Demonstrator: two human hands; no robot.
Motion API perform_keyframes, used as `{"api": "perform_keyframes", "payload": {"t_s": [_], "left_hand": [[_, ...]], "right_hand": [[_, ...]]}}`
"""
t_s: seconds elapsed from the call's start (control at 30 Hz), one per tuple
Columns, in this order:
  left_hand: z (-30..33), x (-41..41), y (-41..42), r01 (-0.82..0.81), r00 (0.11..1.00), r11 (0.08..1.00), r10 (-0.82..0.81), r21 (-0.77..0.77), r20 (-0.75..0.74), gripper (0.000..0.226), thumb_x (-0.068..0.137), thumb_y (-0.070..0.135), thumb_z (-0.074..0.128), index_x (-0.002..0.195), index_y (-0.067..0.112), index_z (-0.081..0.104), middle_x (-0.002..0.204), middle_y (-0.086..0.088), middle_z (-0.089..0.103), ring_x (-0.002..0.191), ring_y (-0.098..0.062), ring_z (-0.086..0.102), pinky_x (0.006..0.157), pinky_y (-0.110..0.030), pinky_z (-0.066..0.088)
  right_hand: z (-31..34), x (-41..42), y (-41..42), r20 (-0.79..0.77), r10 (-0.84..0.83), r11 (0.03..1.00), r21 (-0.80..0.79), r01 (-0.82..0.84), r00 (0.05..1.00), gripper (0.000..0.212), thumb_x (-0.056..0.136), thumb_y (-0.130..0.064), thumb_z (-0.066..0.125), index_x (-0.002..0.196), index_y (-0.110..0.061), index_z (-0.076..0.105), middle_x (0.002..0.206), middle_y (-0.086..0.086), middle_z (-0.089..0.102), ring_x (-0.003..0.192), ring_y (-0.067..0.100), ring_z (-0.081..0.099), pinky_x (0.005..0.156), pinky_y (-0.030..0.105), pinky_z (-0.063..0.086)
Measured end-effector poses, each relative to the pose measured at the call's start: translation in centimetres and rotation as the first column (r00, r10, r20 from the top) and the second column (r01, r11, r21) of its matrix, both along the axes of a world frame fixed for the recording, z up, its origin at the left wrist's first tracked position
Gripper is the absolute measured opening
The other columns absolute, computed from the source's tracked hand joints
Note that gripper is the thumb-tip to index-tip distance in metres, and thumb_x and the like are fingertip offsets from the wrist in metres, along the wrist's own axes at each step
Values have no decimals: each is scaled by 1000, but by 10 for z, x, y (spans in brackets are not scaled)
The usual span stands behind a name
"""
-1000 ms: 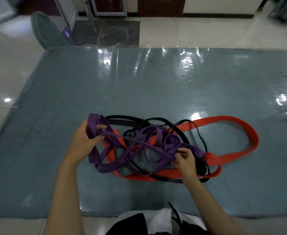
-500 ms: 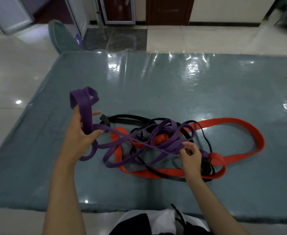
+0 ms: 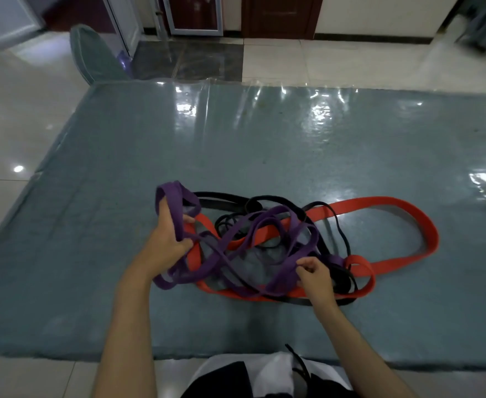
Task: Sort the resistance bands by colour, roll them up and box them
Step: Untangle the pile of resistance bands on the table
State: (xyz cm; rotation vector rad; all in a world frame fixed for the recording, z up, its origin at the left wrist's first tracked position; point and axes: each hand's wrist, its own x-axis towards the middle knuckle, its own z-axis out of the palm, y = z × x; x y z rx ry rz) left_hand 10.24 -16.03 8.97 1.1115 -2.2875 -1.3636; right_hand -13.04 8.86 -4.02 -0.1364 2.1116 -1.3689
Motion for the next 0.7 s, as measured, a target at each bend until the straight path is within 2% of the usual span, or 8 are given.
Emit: {"api": "perform_keyframes", "payload": {"t_s": [0.13, 0.23, 0.3, 0.37, 0.43, 0.5, 0.6, 0.7], "left_hand": [[-26, -20, 13, 74, 992, 990, -86, 123, 91, 109, 89, -6, 62, 152, 57, -1, 123, 6, 60, 93, -16, 70, 74, -27, 59], [-40, -38, 20, 94, 986, 979, -116, 182, 117, 108, 88, 0, 67, 159, 41, -2, 135, -3, 58, 83, -14, 70, 77, -36, 62], [-47, -48, 24, 133, 978, 971, -161, 201, 129, 120, 85, 9, 78, 161, 41, -9, 156, -1, 43, 110, -18, 68, 94, -37, 57], [-54, -57, 25, 146, 978, 962, -176, 230, 113, 133, 78, 30, 91, 162, 41, -11, 171, 11, 16, 149, -18, 39, 117, -37, 42], [-60, -67, 26, 118, 980, 961, -153, 250, 125, 139, 68, 60, 91, 162, 43, -9, 173, 14, 7, 157, -15, 20, 124, -44, 33], [-64, -77, 30, 67, 980, 967, -110, 245, 166, 131, 72, 71, 82, 162, 43, -8, 172, 8, 18, 155, -21, 30, 120, -46, 38], [-71, -93, 41, 3, 973, 992, -32, 125, 229, 110, 90, 48, 77, 165, 34, -3, 160, -5, 45, 140, -31, 52, 103, -40, 49], [-75, -103, 46, -46, 942, 999, 53, -30, 330, 102, 95, 32, 74, 165, 37, -1, 126, -10, 69, 108, -30, 69, 73, -32, 50]], "right_hand": [[-5, -5, 4, 213, 51, 993, 96, -73, 976, 11, 100, -3, 59, 90, -7, 63, 82, 13, 66, 66, 22, 63, 58, 36, 56], [-6, -12, 9, -10, 124, 978, 168, -120, 992, 9, 96, -7, 64, 90, -10, 70, 86, 9, 74, 77, 23, 69, 76, 48, 59], [0, -17, 9, -157, 145, 978, 175, -117, 977, 12, 95, -6, 65, 93, -16, 70, 89, 2, 73, 86, 18, 69, 79, 37, 57], [6, -21, 3, -197, 106, 992, 96, -88, 975, 12, 97, -8, 64, 104, -17, 67, 100, -2, 71, 96, 15, 68, 85, 30, 55], [8, -26, -4, -148, 43, 999, 0, -44, 988, 18, 99, -16, 65, 115, -23, 61, 110, -4, 69, 105, 16, 67, 91, 34, 56], [8, -27, -12, -88, 17, 999, -50, -21, 996, 33, 98, -23, 69, 128, -28, 56, 119, -5, 65, 110, 14, 66, 92, 33, 56], [6, -29, -24, -96, 10, 998, -53, -15, 995, 67, 91, -37, 77, 148, -25, 44, 132, 0, 61, 119, 15, 63, 99, 39, 57], [3, -29, -40, -221, 105, 985, 159, -70, 970, 87, 84, -54, 79, 155, -26, 37, 143, -1, 40, 124, 15, 48, 104, 42, 52]]}}
